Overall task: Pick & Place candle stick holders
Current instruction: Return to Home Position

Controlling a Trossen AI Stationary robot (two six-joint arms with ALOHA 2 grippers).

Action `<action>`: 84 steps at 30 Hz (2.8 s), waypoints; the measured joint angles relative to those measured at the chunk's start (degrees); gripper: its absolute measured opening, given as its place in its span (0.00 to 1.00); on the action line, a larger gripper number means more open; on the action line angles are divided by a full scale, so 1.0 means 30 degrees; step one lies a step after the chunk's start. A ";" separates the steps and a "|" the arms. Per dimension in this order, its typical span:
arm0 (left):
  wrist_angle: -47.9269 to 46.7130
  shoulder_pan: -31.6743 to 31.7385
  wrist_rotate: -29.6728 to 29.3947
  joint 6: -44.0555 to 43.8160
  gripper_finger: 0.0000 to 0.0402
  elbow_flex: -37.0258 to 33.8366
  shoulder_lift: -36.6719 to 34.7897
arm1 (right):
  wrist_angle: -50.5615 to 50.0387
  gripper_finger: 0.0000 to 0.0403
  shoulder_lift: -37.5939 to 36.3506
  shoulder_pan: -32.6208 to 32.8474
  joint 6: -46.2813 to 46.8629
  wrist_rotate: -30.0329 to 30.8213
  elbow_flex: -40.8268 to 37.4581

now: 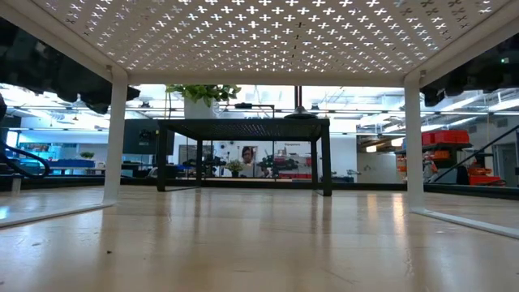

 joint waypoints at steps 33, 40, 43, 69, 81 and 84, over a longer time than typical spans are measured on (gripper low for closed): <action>-0.0042 0.0429 -0.0419 -0.0552 0.47 -0.0022 -0.4380 | -0.0342 0.02 -0.6553 -0.0044 0.1678 0.0714 -0.0007; -0.0019 0.0685 -0.0431 -0.0557 0.47 -0.0029 -0.4708 | 0.0597 0.02 -0.6555 0.0115 0.1841 0.0701 -0.0036; -0.0017 0.0685 -0.0427 -0.0557 0.47 -0.0029 -0.4699 | 0.0678 0.02 -0.6511 0.0076 0.1856 0.0715 -0.0036; -0.0138 0.0685 -0.0422 -0.0557 0.47 -0.0036 -0.4590 | 0.0511 0.02 -0.6387 0.0080 0.1899 0.0694 -0.0036; -0.0142 0.0685 -0.0421 -0.0557 0.47 -0.0036 -0.4590 | 0.0511 0.02 -0.6387 0.0080 0.1892 0.0694 -0.0036; -0.0141 0.0685 -0.0422 -0.0558 0.47 -0.0036 -0.4590 | 0.0511 0.02 -0.6387 0.0080 0.1892 0.0694 -0.0036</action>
